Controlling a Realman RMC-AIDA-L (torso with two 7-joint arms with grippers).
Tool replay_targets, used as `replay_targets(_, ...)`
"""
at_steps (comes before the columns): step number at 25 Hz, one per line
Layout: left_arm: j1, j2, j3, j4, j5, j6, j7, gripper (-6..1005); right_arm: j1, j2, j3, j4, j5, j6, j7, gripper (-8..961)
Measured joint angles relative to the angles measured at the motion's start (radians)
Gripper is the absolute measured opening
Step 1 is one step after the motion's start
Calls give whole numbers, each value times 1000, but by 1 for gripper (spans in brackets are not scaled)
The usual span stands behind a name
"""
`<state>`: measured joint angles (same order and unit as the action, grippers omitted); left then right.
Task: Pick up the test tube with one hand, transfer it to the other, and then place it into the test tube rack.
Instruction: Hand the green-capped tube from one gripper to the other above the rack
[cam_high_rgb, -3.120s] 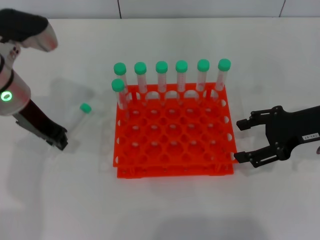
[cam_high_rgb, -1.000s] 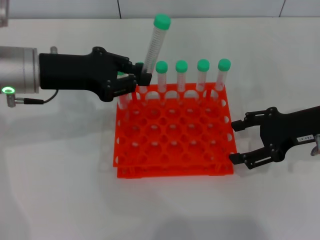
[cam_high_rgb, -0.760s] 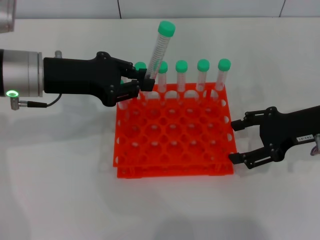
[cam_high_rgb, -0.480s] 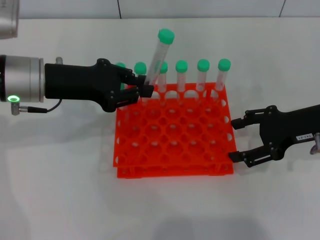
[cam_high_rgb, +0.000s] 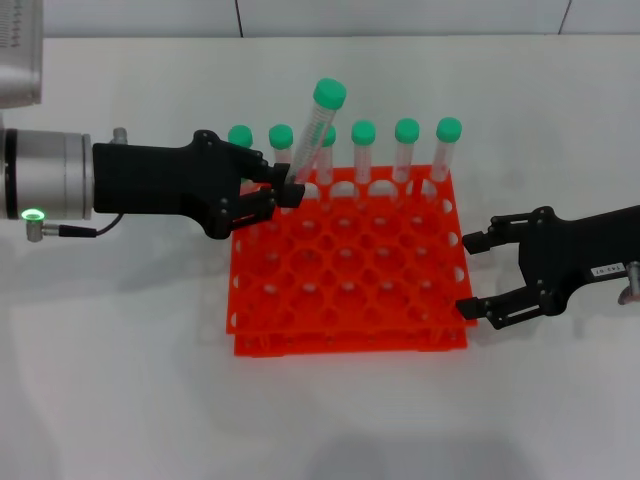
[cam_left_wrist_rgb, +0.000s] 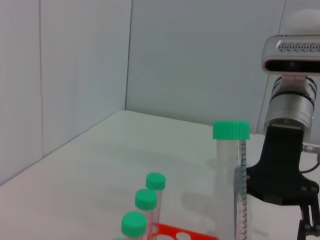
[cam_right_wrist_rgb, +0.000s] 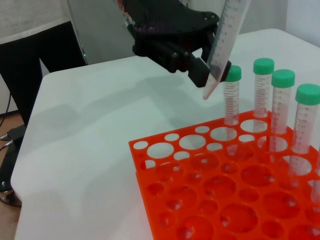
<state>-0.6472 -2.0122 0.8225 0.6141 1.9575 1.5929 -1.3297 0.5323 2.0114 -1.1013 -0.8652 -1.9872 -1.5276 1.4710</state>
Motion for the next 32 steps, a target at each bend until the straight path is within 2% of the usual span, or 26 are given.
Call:
replay_targets(8, -32, 0, 4, -1, 53, -4, -58, 194, 0, 1, 0, 0, 3, 0, 3, 842)
replay_targets(32, -44, -8, 3, 0, 70, -28, -51, 195, 2, 2, 7, 1, 22, -1, 11, 840)
